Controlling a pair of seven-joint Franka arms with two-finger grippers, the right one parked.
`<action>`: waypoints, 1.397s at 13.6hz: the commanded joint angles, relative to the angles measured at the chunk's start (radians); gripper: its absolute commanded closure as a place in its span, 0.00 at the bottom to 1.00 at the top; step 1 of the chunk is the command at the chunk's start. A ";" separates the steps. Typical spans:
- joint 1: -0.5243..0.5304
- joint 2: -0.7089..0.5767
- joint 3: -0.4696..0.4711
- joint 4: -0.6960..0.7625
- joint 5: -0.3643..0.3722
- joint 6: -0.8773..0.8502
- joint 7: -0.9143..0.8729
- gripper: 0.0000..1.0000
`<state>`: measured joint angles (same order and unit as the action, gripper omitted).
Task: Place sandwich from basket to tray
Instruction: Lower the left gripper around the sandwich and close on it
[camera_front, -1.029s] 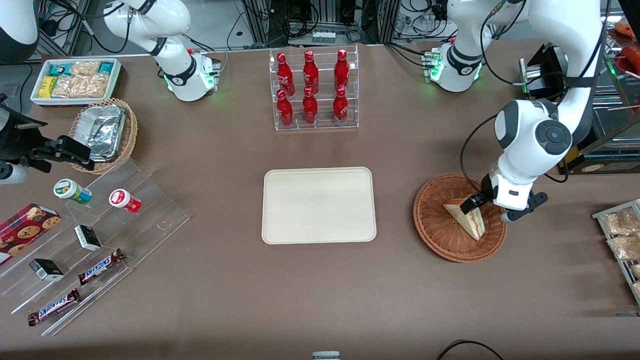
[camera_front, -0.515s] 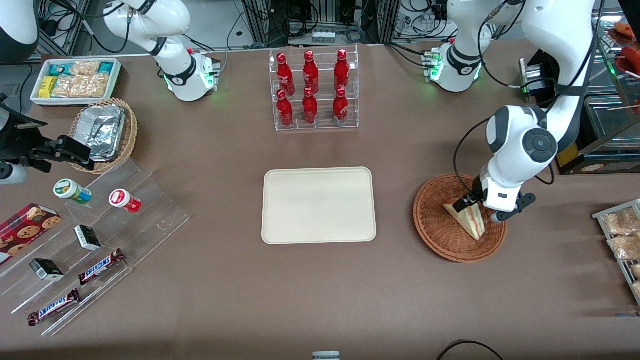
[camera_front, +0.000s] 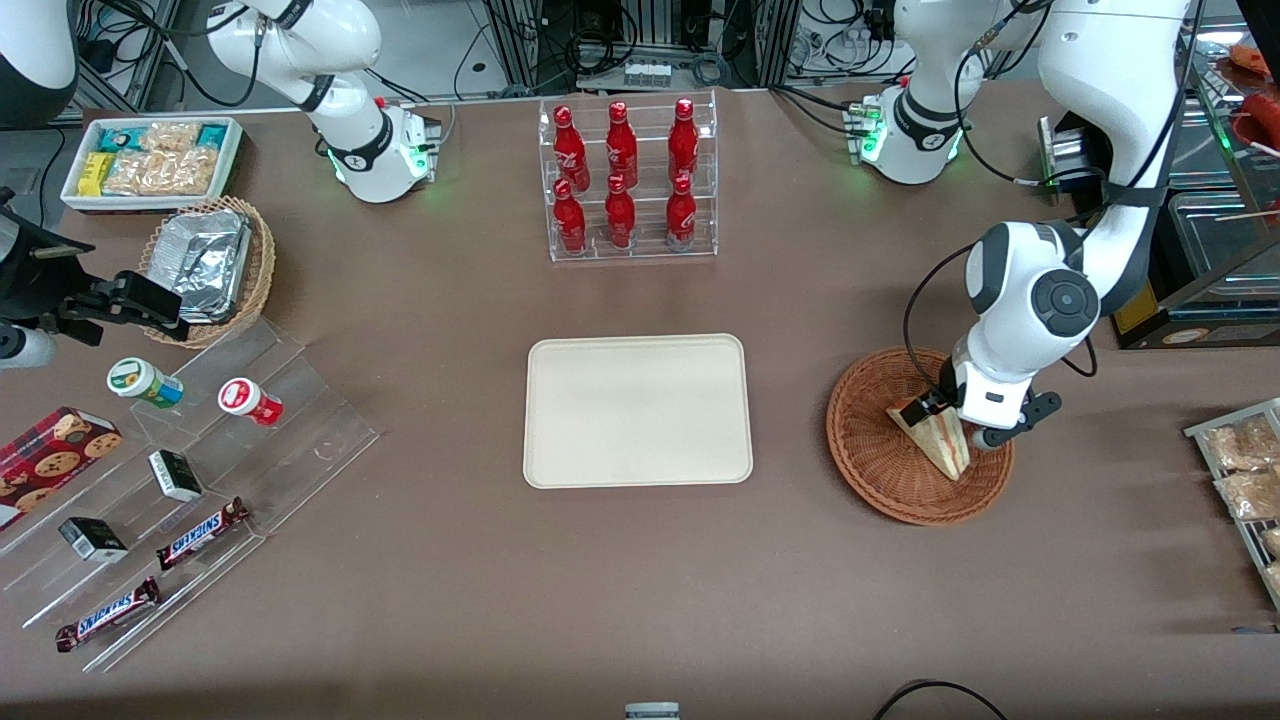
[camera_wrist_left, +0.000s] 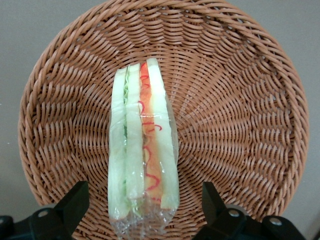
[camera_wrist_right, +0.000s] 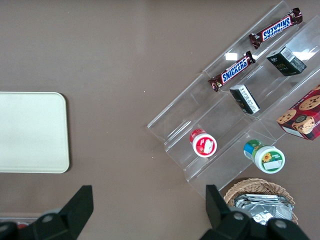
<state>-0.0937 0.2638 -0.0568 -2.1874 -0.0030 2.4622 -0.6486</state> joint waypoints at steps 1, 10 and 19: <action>-0.003 0.015 0.002 0.012 0.023 0.015 -0.023 0.19; -0.001 0.005 0.006 0.017 0.026 0.012 -0.014 1.00; -0.004 -0.034 0.000 0.185 0.071 -0.256 -0.006 1.00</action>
<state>-0.0931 0.2364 -0.0532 -2.0465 0.0389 2.2677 -0.6485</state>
